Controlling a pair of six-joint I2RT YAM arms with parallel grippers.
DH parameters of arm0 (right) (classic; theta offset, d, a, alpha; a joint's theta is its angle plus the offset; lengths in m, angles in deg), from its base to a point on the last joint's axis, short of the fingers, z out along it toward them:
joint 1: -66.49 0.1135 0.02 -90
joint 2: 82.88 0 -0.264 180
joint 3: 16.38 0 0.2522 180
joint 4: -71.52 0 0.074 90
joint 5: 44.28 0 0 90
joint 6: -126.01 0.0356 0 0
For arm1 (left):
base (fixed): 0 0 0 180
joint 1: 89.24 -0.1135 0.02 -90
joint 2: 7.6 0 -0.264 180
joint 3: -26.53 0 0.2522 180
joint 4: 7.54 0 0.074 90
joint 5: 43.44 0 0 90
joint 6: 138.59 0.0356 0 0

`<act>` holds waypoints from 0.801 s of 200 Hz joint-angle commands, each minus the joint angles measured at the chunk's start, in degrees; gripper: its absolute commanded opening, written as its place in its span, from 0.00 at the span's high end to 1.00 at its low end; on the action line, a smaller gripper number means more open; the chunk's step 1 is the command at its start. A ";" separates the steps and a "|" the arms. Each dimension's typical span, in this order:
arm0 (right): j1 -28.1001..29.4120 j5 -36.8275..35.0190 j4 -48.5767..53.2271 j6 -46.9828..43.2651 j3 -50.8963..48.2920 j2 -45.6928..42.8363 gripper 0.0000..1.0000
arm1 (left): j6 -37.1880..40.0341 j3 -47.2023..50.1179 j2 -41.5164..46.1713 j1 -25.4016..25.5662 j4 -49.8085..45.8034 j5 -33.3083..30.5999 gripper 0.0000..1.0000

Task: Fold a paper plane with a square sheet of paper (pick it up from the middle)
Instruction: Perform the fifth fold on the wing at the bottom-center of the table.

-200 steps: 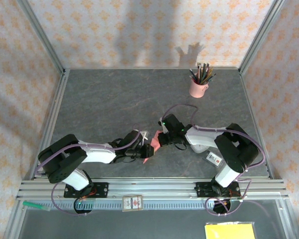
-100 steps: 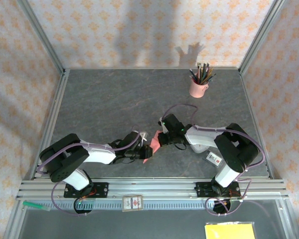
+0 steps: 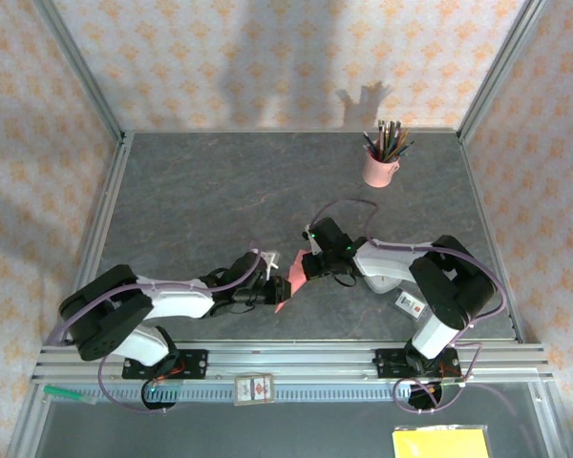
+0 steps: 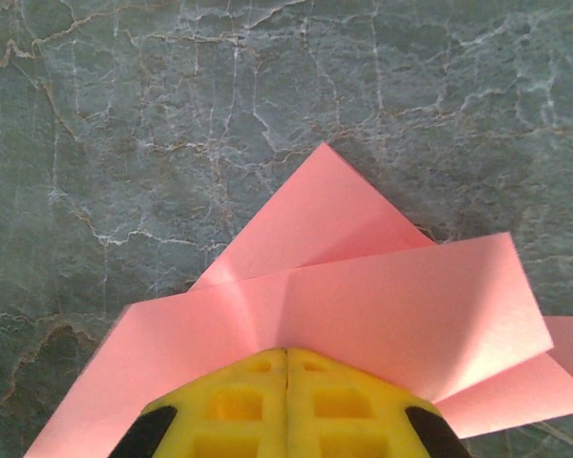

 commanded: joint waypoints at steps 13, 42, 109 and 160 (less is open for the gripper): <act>-0.15 -4.91 5.05 -0.64 -1.45 3.37 0.98 | 0.49 -2.14 3.40 2.48 -2.26 -2.41 0.81; -0.15 -4.90 4.92 -0.59 -1.51 3.28 0.98 | 2.20 -4.63 1.68 4.83 -3.74 -2.59 0.81; -0.15 -4.82 4.92 -0.52 -1.54 3.20 0.98 | 3.97 -5.83 -3.03 3.87 -6.02 -2.86 0.81; -0.15 -5.02 5.11 -0.65 -1.40 3.27 0.98 | 4.41 -4.78 -3.86 2.04 -5.77 -2.04 0.81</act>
